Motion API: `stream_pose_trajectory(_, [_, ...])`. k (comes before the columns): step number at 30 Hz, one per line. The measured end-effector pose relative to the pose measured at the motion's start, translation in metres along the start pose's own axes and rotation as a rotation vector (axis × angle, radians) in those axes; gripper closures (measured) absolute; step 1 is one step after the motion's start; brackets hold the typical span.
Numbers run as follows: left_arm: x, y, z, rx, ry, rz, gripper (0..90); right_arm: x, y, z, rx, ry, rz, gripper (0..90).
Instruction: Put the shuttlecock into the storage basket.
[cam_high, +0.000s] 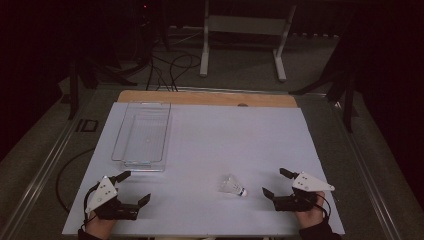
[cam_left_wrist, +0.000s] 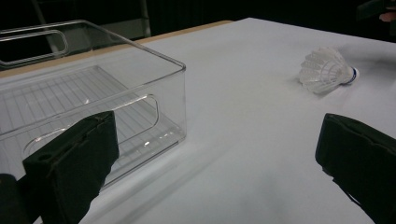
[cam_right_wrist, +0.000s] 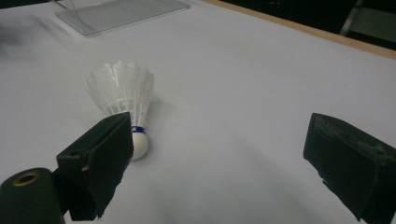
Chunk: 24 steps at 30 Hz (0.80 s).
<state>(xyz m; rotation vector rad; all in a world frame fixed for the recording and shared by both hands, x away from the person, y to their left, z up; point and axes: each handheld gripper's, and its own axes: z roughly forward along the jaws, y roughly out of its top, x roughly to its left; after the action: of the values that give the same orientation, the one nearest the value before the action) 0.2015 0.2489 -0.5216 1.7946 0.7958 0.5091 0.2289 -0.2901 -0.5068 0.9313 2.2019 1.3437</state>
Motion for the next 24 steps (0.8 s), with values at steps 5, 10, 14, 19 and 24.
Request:
stream_pose_trajectory(5, [0.000, 0.000, 0.000, 0.002, -0.001, -0.001, 0.1, 0.001, 0.004, -0.005, 0.005, -0.020, -0.023, 8.3])
stream_pose_trajectory(10, [0.000, 0.000, 0.000, 0.001, -0.002, -0.002, 0.1, -0.001, 0.015, -0.015, -0.002, -0.035, -0.032, 8.3])
stream_pose_trajectory(14, [0.000, 0.000, 0.001, 0.001, -0.002, -0.003, 0.1, -0.001, 0.021, -0.018, -0.008, -0.035, -0.034, 8.3])
stream_pose_trajectory(19, [0.000, 0.000, 0.001, 0.002, -0.002, -0.001, 0.1, 0.001, 0.036, -0.026, -0.014, -0.031, -0.037, 8.4])
stream_pose_trajectory(24, [0.000, 0.000, 0.001, 0.003, -0.001, -0.001, 0.1, 0.000, 0.047, -0.028, -0.011, -0.022, -0.046, 8.4])
